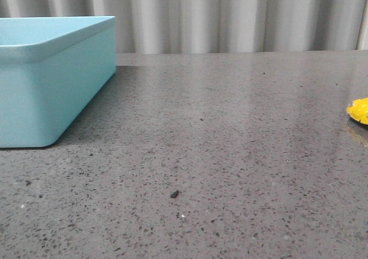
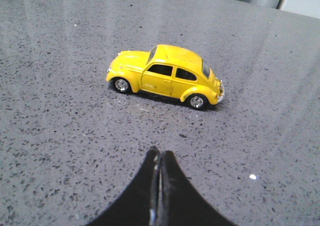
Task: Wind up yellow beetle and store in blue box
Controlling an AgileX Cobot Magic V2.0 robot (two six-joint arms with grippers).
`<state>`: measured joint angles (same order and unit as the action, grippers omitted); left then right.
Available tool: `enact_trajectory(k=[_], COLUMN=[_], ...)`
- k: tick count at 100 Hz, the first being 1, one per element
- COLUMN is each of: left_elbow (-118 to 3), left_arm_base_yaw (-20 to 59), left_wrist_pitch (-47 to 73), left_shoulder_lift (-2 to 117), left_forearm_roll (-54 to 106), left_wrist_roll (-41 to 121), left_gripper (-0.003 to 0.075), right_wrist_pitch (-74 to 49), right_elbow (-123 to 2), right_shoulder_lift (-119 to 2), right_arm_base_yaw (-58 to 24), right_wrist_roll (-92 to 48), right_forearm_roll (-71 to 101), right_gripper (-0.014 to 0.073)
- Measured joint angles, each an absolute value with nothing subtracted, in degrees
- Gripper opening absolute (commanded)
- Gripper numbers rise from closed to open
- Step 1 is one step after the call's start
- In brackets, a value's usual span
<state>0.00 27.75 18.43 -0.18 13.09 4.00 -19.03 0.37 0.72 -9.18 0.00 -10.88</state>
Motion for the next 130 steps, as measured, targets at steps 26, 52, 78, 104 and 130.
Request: enact_trajectory(k=[26,52,78,104,130], left_elbow=[0.0,0.0,0.0,0.0,0.0], left_arm_base_yaw=[28.46,28.46,25.8,23.75,23.75], left_wrist_pitch=[18.43,18.43,18.43,18.43,18.43], left_shoulder_lift=[-0.18,-0.18,-0.18,-0.18,-0.18], left_forearm_roll=[13.09,13.09,13.09,13.09,13.09], left_wrist_roll=[4.0,4.0,4.0,4.0,4.0], left_gripper=[-0.0021,-0.0021,-0.0021,-0.0021,-0.0021], right_wrist_pitch=[-19.03,-19.03,-19.03,-19.03,-19.03], right_elbow=[0.37,0.37,0.37,0.37,0.37], right_shoulder_lift=[0.72,0.72,0.72,0.72,0.72], right_arm_base_yaw=[-9.18,-9.18,-9.18,-9.18,-9.18], right_wrist_roll=[0.0,0.0,0.0,0.0,0.0], right_forearm_roll=[-10.88,-10.88,-10.88,-10.88,-10.88], right_gripper=[-0.0053,-0.0053,-0.0053,-0.0053,-0.0053])
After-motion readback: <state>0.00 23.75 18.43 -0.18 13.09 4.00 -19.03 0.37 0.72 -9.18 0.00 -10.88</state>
